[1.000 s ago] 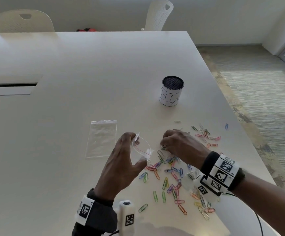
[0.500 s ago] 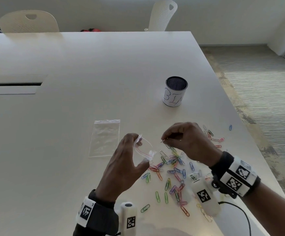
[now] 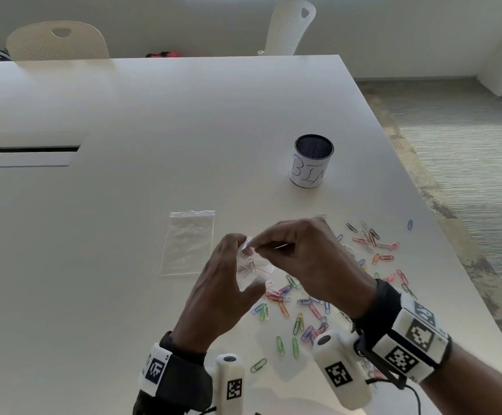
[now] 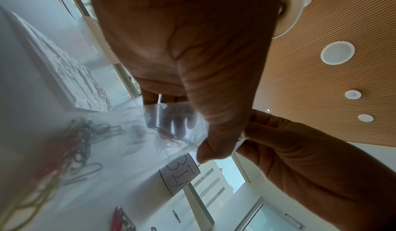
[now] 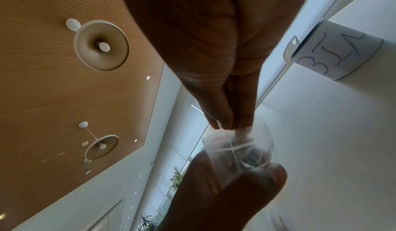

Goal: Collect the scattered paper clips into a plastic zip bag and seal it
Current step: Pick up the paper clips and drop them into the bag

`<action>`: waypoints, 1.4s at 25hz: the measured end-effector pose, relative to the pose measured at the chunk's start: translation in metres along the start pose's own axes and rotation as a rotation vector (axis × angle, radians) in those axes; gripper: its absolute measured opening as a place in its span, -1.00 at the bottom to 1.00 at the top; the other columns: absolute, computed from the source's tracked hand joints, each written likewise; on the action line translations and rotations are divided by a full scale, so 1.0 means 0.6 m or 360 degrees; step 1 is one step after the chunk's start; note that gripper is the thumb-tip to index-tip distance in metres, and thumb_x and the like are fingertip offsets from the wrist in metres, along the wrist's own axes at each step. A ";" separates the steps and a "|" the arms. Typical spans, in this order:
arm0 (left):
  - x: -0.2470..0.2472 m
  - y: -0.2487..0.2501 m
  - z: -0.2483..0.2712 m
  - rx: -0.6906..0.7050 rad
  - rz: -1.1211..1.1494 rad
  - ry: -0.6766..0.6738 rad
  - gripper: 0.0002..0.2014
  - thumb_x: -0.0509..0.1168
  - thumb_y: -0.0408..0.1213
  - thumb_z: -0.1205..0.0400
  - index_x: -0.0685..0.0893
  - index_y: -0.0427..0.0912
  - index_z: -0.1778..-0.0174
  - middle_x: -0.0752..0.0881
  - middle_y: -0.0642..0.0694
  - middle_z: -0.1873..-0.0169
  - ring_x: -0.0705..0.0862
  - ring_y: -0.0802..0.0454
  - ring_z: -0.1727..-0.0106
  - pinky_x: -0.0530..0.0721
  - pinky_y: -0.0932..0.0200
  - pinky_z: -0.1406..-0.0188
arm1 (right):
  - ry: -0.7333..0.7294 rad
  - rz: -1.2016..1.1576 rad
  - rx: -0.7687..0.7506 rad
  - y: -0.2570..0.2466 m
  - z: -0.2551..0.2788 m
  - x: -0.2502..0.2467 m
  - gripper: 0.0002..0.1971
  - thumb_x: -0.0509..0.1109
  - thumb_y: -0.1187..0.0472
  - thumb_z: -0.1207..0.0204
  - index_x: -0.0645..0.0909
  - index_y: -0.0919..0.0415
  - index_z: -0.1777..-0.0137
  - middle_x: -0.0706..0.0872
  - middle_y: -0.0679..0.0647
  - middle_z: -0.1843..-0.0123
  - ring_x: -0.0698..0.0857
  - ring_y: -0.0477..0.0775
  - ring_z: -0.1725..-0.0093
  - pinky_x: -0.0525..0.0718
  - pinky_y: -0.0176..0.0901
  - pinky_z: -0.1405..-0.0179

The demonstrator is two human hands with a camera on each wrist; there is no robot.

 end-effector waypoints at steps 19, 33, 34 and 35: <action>-0.073 -0.002 0.071 -0.0043 -0.0017 0.0242 -0.48 0.56 -0.20 -0.55 0.46 0.11 -0.33 0.64 0.24 -0.14 0.61 0.41 -0.23 0.53 0.48 -0.05 | -0.0569 0.0849 -0.0192 0.112 0.061 0.113 -0.92 0.45 0.04 -0.70 0.76 -0.04 -0.10 0.72 -0.11 -0.22 0.61 -0.12 -0.19 0.69 -0.23 -0.13; -0.047 0.010 0.080 -0.0004 -0.0017 0.0148 -0.50 0.54 -0.20 -0.54 0.45 0.10 -0.31 0.62 0.24 -0.14 0.63 0.31 -0.16 0.54 0.37 -0.02 | -0.0695 0.1029 -0.0307 0.130 0.109 0.080 -0.65 0.37 0.15 -0.77 0.68 -0.10 -0.51 0.66 -0.05 -0.58 0.60 -0.04 -0.52 0.71 -0.09 -0.43; -0.044 0.011 0.080 0.0000 -0.0017 0.0142 -0.50 0.54 -0.19 -0.54 0.45 0.10 -0.31 0.62 0.23 -0.14 0.63 0.31 -0.16 0.54 0.36 -0.01 | -0.0668 0.1040 -0.0333 0.128 0.108 0.082 -0.68 0.38 0.18 -0.77 0.72 -0.06 -0.46 0.72 -0.04 -0.50 0.65 -0.05 -0.43 0.75 -0.11 -0.35; -0.042 0.011 0.079 0.0002 -0.0018 0.0138 -0.50 0.54 -0.19 -0.54 0.45 0.10 -0.31 0.62 0.23 -0.14 0.63 0.32 -0.15 0.54 0.36 0.00 | -0.0650 0.1064 -0.0356 0.127 0.106 0.085 -0.72 0.37 0.20 -0.77 0.74 -0.03 -0.41 0.76 -0.05 -0.41 0.69 -0.06 -0.34 0.78 -0.11 -0.28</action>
Point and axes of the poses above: each hand's wrist, its own z-axis away from the middle knuckle, its own x-axis out of the palm, y = z × x, the point moved 8 cm from there along -z, towards the middle knuckle
